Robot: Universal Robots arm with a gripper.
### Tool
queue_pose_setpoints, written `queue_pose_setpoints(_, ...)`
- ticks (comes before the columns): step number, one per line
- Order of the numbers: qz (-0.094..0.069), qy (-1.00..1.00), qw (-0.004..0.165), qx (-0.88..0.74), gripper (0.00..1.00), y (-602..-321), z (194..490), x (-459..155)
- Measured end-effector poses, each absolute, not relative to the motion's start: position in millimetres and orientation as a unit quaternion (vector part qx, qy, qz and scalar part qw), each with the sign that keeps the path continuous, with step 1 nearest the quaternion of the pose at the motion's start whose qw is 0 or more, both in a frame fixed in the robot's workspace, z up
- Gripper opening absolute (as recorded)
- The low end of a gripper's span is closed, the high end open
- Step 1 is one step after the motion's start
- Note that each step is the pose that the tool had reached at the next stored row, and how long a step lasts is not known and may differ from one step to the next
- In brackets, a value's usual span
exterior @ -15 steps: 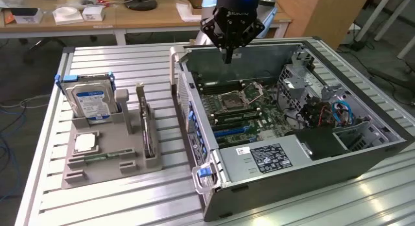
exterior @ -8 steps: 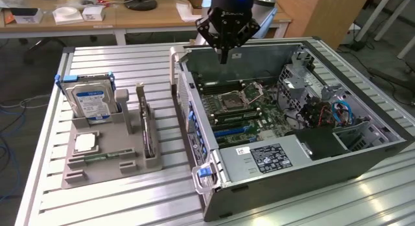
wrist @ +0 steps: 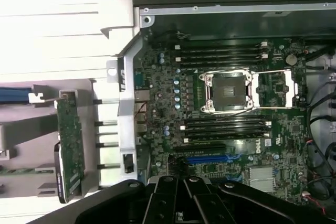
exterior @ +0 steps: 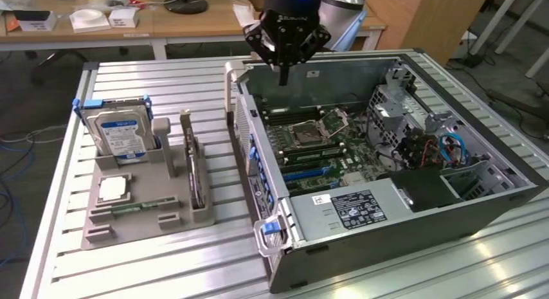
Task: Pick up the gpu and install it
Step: 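Reach for the gpu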
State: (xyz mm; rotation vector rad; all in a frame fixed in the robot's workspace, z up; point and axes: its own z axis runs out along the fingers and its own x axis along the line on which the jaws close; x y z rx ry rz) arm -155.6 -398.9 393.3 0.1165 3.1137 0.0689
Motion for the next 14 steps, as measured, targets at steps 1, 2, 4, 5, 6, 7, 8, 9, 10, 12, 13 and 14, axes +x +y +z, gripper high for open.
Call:
queue_pose_setpoints(1,0.022,0.999,0.012,0.037,0.10,-398.9,393.3,-158.1)
queue_pose_setpoints(2,0.022,0.999,0.012,0.037,0.10,-398.9,393.3,-160.5)
queue_pose_setpoints(4,0.022,0.999,0.013,0.037,0.10,-398.8,393.3,-165.8)
queue_pose_setpoints(5,0.022,0.999,0.012,0.037,0.10,-398.8,393.3,-168.4)
queue_pose_setpoints(6,0.022,0.999,0.012,0.037,0.10,-398.9,393.3,-170.9)
queue_pose_setpoints(7,0.022,0.999,0.012,0.037,0.10,-398.9,393.3,-173.5)
queue_pose_setpoints(8,0.022,0.999,0.013,0.037,0.10,-398.9,393.2,-176.1)
queue_pose_setpoints(9,0.022,0.999,0.012,0.037,0.10,-398.8,393.3,-178.8)
queue_pose_setpoints(10,0.022,0.999,0.012,0.037,0.10,-398.8,393.3,-181.6)
queue_pose_setpoints(12,0.022,0.999,0.012,0.037,0.10,-398.8,393.2,-187.4)
queue_pose_setpoints(13,0.022,0.999,0.013,0.037,0.10,-398.9,393.2,-190.1)
queue_pose_setpoints(14,0.022,0.999,0.013,0.037,0.10,-398.9,393.2,-193.0)
